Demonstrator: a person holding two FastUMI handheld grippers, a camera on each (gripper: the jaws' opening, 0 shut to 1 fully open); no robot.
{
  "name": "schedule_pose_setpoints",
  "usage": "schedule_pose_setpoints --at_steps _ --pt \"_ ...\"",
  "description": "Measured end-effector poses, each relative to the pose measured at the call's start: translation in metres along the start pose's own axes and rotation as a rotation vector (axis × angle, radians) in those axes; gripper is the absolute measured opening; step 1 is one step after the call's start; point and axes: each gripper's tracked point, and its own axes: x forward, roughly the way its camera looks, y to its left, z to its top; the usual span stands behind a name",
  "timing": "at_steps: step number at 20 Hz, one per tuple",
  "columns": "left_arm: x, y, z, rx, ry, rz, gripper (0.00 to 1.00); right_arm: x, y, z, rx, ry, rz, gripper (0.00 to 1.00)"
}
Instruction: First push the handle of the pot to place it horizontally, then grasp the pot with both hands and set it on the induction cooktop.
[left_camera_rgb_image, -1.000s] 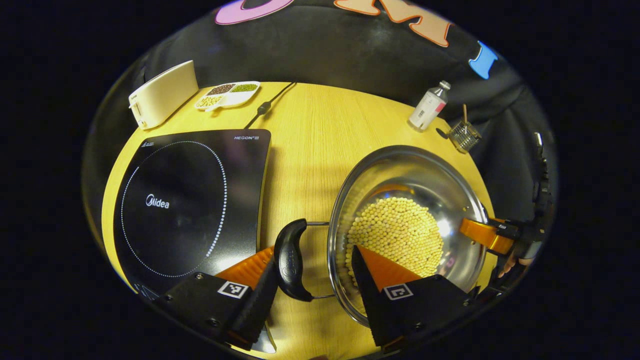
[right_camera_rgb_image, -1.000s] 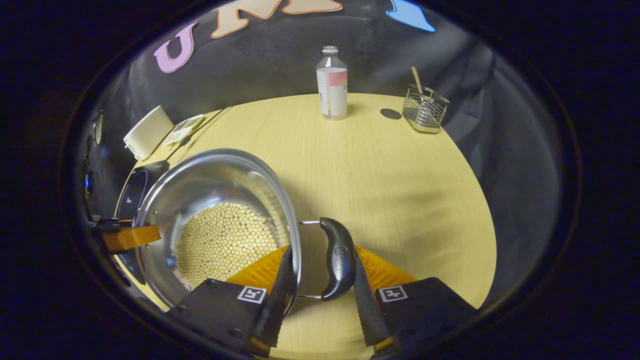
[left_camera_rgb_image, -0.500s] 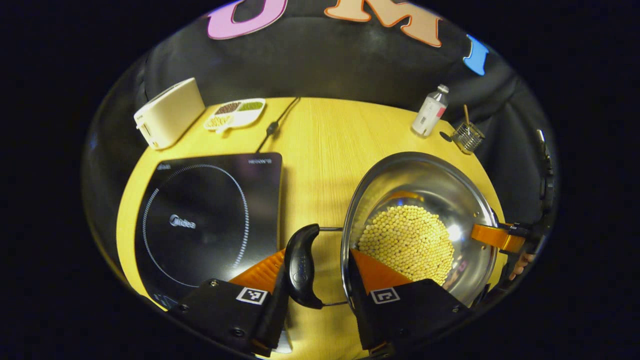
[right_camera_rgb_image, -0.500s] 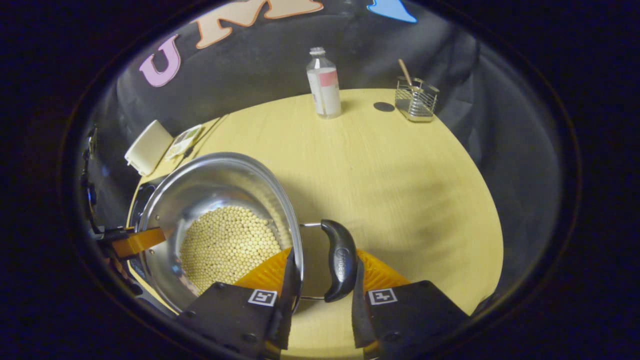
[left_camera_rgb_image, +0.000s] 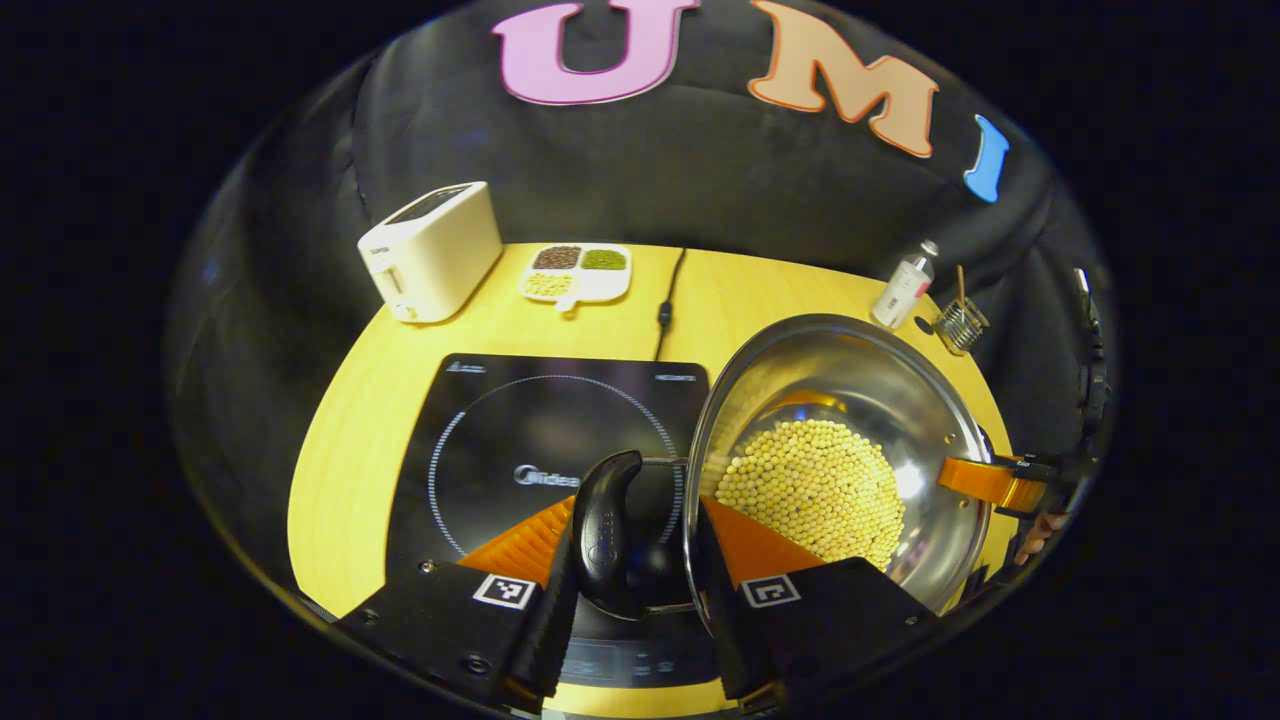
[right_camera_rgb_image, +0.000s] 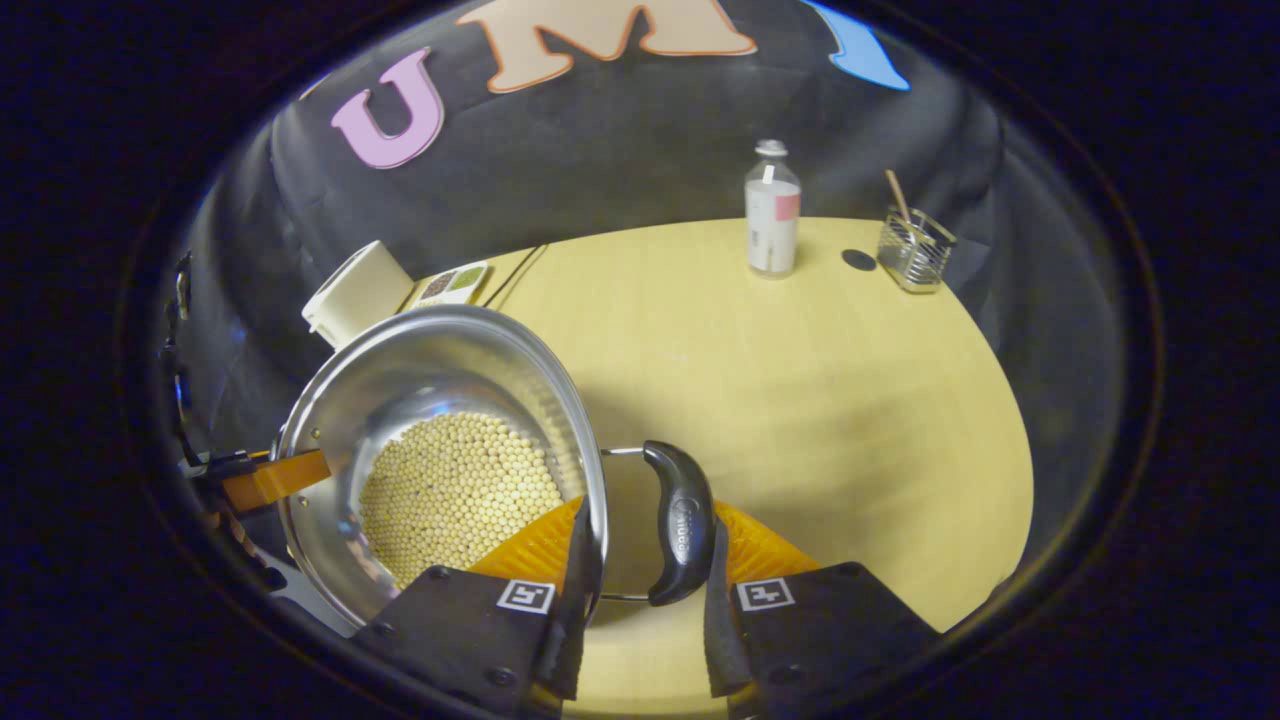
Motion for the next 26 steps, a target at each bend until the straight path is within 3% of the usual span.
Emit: schedule_pose_setpoints --at_steps 6,9,11,13,19,25,26 --pt "0.015 0.089 0.009 0.013 -0.001 -0.057 0.60 0.013 0.089 -0.009 0.000 0.004 -0.066 0.51" --pt "0.031 0.129 0.008 0.011 0.014 -0.086 0.60 0.025 0.127 -0.015 0.003 0.012 -0.100 0.47" --pt "0.037 0.149 0.010 -0.001 0.025 -0.097 0.60 0.029 0.148 -0.013 -0.007 0.004 -0.124 0.51" --pt "0.041 0.162 0.018 0.014 0.001 -0.105 0.60 0.031 0.164 -0.012 0.002 0.006 -0.134 0.49" --pt "0.047 0.175 0.030 0.048 -0.032 -0.136 0.60 0.035 0.180 -0.013 0.022 0.003 -0.170 0.47" --pt "0.050 0.177 0.032 0.080 -0.026 -0.130 0.60 0.037 0.179 -0.009 0.024 0.006 -0.160 0.47" --pt "0.049 0.177 0.027 0.093 -0.005 -0.131 0.64 0.038 0.179 -0.009 0.024 0.006 -0.156 0.51"
